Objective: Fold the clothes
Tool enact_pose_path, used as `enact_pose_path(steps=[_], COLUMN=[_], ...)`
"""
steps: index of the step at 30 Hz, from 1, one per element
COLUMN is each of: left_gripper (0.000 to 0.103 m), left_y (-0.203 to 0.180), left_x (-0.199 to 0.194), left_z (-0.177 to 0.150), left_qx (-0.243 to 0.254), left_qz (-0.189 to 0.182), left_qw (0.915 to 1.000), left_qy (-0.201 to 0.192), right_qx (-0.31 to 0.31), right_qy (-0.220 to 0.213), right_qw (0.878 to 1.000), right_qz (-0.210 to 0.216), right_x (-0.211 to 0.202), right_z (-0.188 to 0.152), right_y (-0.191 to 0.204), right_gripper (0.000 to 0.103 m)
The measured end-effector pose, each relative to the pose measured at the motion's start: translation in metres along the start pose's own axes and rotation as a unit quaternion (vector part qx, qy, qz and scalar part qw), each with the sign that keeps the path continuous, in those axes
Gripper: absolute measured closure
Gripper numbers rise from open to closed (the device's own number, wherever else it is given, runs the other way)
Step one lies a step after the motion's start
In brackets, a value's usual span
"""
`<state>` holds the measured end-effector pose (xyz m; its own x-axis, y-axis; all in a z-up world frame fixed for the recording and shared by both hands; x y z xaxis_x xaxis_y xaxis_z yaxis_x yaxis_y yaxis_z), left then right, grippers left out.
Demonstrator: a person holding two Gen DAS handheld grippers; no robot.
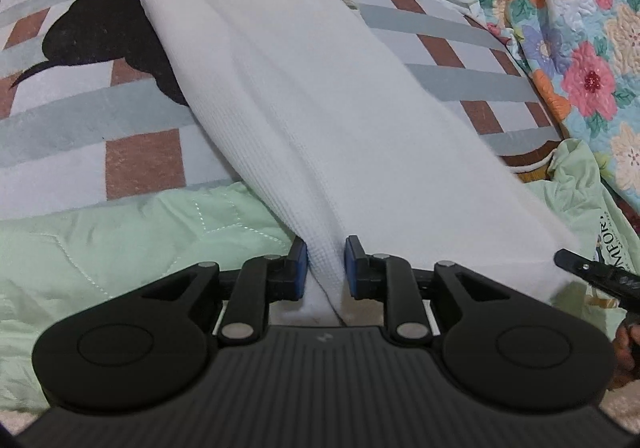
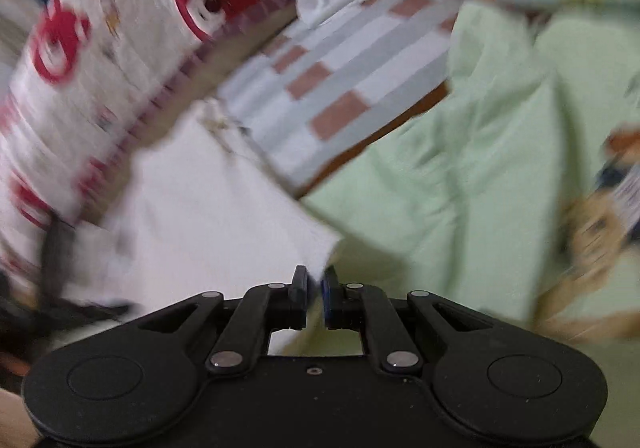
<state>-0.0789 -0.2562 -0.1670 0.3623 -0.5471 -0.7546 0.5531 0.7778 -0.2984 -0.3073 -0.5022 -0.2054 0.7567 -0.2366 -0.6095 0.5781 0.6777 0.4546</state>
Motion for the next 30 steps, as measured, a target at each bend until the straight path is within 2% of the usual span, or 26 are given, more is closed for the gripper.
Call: enact_pose_path(steps=[2,4,5,7,9,10,12,14,16,17,19,20,23,25,26,27,30], left_gripper=[0.082,0.079,0.073,0.068,0.065,0.065,0.065,0.065,0.065,0.065,0.065,0.065,0.067,0.067,0.067,0.067,0.066], left_y=[0.004,0.009,0.011,0.017,0.029,0.035,0.048,0.060,0.073,0.079,0.088,0.092,0.108,0.117,0.122,0.127,0.146], left_x=[-0.010,-0.020,-0.025,-0.031,-0.022,-0.014,0.002,0.018,0.034,0.042,0.055,0.062,0.080,0.091,0.096,0.101,0.116], left_z=[0.014,0.029,0.036,0.053,0.076,0.087,0.106,0.124,0.142,0.150,0.159,0.163,0.168,0.173,0.176,0.179,0.194], left_qx=[0.005,0.009,0.011,0.018,0.031,0.040,0.049,0.054,0.059,0.061,0.075,0.083,0.097,0.100,0.102,0.099,0.063], left_qz=[0.003,0.005,0.007,0.012,0.025,0.036,0.048,0.056,0.065,0.069,0.068,0.066,0.064,0.066,0.068,0.068,0.066], left_qw=[0.9998,0.9992,0.9987,0.9973,0.9948,0.9930,0.9909,0.9892,0.9874,0.9864,0.9855,0.9852,0.9867,0.9871,0.9872,0.9877,0.9904], left_qy=[-0.020,-0.040,-0.050,-0.070,-0.093,-0.105,-0.116,-0.124,-0.132,-0.136,-0.136,-0.134,-0.114,-0.106,-0.102,-0.100,-0.103], right_qx=[-0.007,0.009,-0.002,-0.064,-0.135,-0.176,-0.244,-0.283,-0.296,-0.299,-0.305,-0.310,-0.310,-0.285,-0.272,-0.262,-0.239], right_qy=[-0.004,-0.013,-0.018,-0.022,-0.014,-0.002,0.010,0.006,0.014,0.021,0.043,0.053,0.067,0.070,0.071,0.075,0.089], right_qw=[1.000,1.000,1.000,0.998,0.989,0.981,0.962,0.945,0.939,0.939,0.939,0.937,0.936,0.944,0.949,0.952,0.957], right_qz=[-0.020,-0.014,-0.008,0.018,0.057,0.081,0.123,0.163,0.175,0.166,0.154,0.150,0.152,0.153,0.145,0.139,0.140], right_x=[-0.007,-0.013,-0.012,0.000,0.019,0.032,0.059,0.093,0.137,0.160,0.197,0.212,0.240,0.253,0.262,0.271,0.298], right_z=[0.007,0.022,0.035,0.068,0.103,0.121,0.151,0.172,0.182,0.182,0.173,0.167,0.152,0.150,0.150,0.149,0.146], right_y=[-0.010,-0.013,-0.006,0.031,0.084,0.117,0.177,0.227,0.258,0.265,0.269,0.271,0.272,0.269,0.264,0.258,0.247], right_gripper=[0.094,0.089,0.089,0.089,0.086,0.084,0.062,0.058,0.059,0.059,0.083,0.103,0.102,0.096,0.089,0.082,0.079])
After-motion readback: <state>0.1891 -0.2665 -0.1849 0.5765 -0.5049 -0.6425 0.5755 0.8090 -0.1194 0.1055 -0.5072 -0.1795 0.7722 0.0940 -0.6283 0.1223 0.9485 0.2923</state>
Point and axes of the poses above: each gripper's, at about its wrist camera, not at the fingertips, and x roughly the way its jaws point, y to its left, z to its top, the point moved 9 cm from there along x, roughly the way its jaws point, and after that the axes turned 12 degrees about -y, right-handed, at the moved point
